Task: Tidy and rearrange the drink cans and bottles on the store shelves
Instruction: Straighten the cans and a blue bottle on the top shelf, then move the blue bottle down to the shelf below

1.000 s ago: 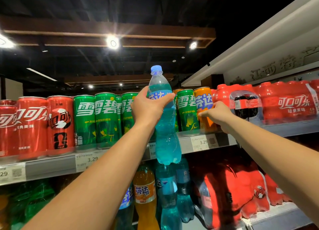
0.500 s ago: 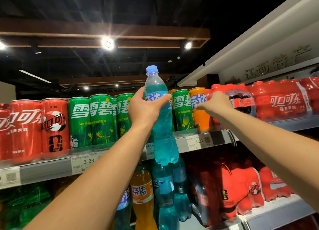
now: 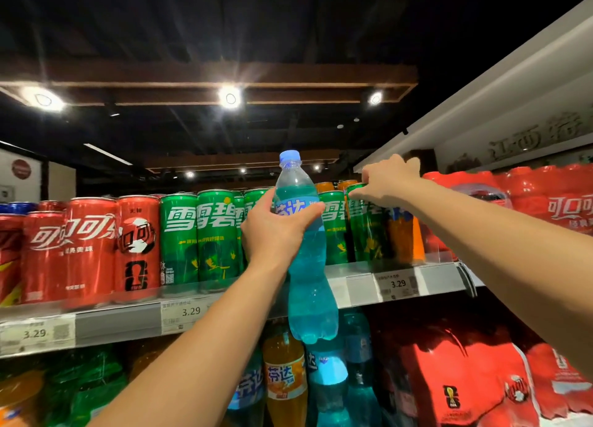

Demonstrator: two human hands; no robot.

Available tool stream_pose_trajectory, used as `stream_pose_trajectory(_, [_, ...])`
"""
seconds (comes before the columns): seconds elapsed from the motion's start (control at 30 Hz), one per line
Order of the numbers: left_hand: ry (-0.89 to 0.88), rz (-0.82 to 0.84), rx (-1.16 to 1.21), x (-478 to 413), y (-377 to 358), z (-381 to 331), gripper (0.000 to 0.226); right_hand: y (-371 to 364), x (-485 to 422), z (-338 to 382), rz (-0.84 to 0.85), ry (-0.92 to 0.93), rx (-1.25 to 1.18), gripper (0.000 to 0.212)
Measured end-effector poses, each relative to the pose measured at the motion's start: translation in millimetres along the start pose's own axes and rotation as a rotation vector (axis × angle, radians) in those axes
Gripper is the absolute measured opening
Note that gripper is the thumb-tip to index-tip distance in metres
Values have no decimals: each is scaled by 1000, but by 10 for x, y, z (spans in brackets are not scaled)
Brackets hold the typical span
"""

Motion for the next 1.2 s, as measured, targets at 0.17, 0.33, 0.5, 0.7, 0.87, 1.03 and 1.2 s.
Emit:
stream_pose_trajectory(0.17, [4,16,-11,-37,33,12,47,-117,-132,14,76,23,-57,74])
stream_pose_trajectory(0.33, [-5,-1,-26,-64,68,57,55,-179,-203,30,84,25,-111,74])
stream_pose_trajectory(0.5, [1,-16,-44,-88,127,130,73,-199,-254,98,55,67,-132,68])
stream_pose_trajectory(0.7, [33,-37,-24,-120,192,176,76,-165,-275,243,49,111,-220,58])
stream_pose_trajectory(0.87, [17,-32,-46,-101,209,161,80,-112,-290,418,34,148,-266,50])
stream_pose_trajectory(1.03, [0,-35,-81,-82,237,164,76,-87,-248,426,21,141,-318,46])
stream_pose_trajectory(1.2, [-2,-47,-104,-75,239,176,95,-72,-186,473,-14,167,-368,45])
Point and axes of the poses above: each hand's wrist, its own x-axis away from the middle knuckle, its own y-axis out of the back of the hand, z = x × y, the point moved 7 cm from there along -x, towards the middle knuckle, and after that the axes turned 14 degrees about y, right-handed, at the moved point
